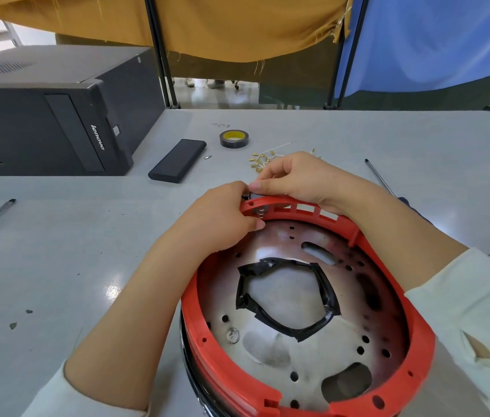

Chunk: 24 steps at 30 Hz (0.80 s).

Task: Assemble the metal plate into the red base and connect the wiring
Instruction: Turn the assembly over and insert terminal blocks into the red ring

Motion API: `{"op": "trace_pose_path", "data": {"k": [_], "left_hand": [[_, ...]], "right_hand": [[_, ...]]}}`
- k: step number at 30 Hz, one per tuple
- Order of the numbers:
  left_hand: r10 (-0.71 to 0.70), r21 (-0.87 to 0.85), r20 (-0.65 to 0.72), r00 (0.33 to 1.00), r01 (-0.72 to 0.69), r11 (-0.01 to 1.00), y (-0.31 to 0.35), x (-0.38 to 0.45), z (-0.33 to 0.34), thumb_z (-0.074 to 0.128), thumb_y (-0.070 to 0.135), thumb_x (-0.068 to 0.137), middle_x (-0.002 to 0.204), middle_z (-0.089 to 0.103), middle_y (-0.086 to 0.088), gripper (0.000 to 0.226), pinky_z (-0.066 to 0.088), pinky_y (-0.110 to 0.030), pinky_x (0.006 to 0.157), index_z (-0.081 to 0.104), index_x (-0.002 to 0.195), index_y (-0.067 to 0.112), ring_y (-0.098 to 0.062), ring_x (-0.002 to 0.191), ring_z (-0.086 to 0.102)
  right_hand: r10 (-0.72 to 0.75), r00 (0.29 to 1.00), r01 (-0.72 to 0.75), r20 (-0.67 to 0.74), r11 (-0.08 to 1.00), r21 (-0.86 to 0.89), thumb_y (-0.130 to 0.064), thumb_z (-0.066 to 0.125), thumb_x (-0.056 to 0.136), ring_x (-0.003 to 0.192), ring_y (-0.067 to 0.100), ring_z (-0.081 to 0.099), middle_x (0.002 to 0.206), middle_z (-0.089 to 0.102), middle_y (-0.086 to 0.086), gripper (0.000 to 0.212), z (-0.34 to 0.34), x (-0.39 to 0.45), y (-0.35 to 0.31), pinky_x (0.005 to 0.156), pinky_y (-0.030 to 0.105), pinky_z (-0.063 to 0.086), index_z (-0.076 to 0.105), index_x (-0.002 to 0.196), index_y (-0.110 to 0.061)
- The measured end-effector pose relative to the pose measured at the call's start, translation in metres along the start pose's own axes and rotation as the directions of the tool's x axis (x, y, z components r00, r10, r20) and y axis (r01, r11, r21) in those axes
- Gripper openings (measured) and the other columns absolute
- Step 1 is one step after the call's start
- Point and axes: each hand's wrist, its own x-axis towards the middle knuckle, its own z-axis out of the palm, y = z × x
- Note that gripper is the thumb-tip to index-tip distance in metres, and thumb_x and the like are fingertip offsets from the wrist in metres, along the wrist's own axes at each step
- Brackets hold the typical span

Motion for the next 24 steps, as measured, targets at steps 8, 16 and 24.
{"op": "trace_pose_path", "data": {"k": [8,16,24], "left_hand": [[-0.007,0.023,-0.011,1.0,0.007,1.0,0.0004,0.0001,-0.0001,0.069,0.03,0.087,0.118,0.062,-0.003,0.04,0.042,-0.03,0.083,0.056,0.124,0.02,-0.023,0.107,0.057],[0.004,0.033,-0.019,1.0,-0.003,0.999,0.0002,0.0007,-0.0004,0.069,0.026,0.087,0.122,0.06,-0.004,0.044,0.041,-0.029,0.083,0.054,0.128,0.019,-0.024,0.11,0.056],[-0.002,0.027,-0.012,1.0,0.002,1.0,-0.0009,0.001,0.0003,0.068,0.026,0.088,0.12,0.062,-0.004,0.041,0.041,-0.029,0.08,0.052,0.125,0.019,-0.024,0.107,0.056]], "right_hand": [[-0.015,0.999,0.015,0.029,1.0,-0.009,-0.029,0.07,0.085,0.075,0.009,0.062,0.075,0.069,-0.002,0.013,0.001,-0.0016,-0.0027,0.083,0.029,0.051,0.072,0.079,-0.017],[-0.032,0.999,0.035,0.028,0.996,-0.086,-0.034,0.065,0.088,0.065,0.003,0.054,0.071,0.063,-0.005,0.017,0.0031,-0.0006,-0.0019,0.067,0.019,0.045,0.068,0.077,-0.021],[-0.044,0.998,0.05,0.041,0.989,-0.14,-0.033,0.062,0.09,0.055,0.002,0.046,0.061,0.051,-0.01,0.026,0.0039,-0.0024,-0.0048,0.062,0.022,0.043,0.058,0.067,-0.023]]}}
